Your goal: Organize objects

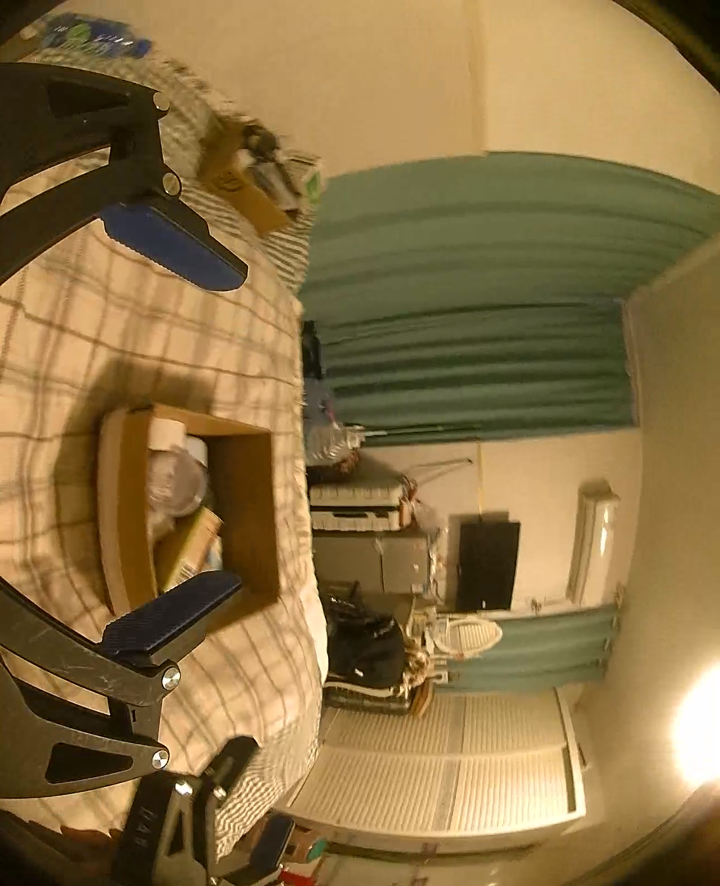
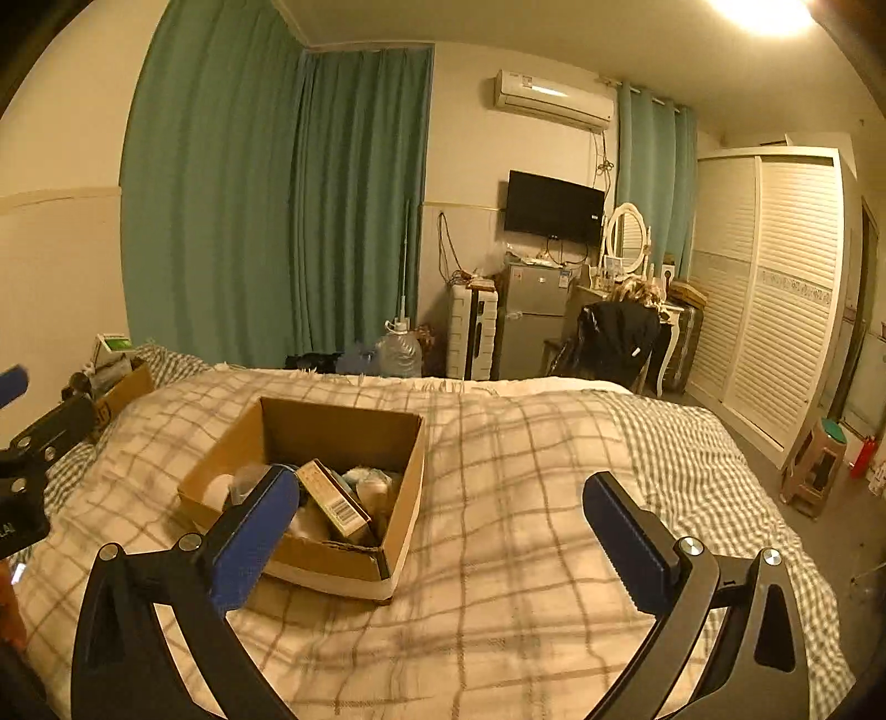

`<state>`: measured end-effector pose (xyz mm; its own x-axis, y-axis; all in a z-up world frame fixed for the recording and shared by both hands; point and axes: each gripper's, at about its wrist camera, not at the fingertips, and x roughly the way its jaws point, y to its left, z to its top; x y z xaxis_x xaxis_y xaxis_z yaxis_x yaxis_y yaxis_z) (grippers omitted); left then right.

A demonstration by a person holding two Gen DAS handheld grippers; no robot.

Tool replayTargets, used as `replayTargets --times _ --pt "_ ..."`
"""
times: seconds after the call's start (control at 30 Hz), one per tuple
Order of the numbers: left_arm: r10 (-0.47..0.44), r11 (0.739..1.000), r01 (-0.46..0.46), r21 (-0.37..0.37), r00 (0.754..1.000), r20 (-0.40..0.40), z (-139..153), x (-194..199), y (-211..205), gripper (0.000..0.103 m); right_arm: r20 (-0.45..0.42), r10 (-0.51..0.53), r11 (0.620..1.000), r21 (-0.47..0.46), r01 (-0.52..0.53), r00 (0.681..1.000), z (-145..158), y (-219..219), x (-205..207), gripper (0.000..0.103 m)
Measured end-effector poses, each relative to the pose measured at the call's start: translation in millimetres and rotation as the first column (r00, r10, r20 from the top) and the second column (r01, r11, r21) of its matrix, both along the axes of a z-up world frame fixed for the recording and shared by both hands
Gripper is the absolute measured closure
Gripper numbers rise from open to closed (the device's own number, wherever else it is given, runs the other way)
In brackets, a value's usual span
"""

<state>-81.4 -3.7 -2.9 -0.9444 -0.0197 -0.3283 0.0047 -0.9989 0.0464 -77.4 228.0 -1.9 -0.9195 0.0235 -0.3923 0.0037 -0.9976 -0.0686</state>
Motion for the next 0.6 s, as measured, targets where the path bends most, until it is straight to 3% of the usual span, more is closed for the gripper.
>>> replayTargets --times 0.1,0.6 --pt "0.003 1.0 -0.004 0.029 1.0 0.031 -11 -6 -7 0.0 -0.001 0.017 1.0 -0.026 -0.017 1.0 -4 -1 -3 0.0" --pt "-0.027 0.999 0.026 0.032 0.999 0.047 -16 -1 -1 0.0 -0.024 -0.011 0.999 -0.042 0.01 1.0 -3 0 0 0.0"
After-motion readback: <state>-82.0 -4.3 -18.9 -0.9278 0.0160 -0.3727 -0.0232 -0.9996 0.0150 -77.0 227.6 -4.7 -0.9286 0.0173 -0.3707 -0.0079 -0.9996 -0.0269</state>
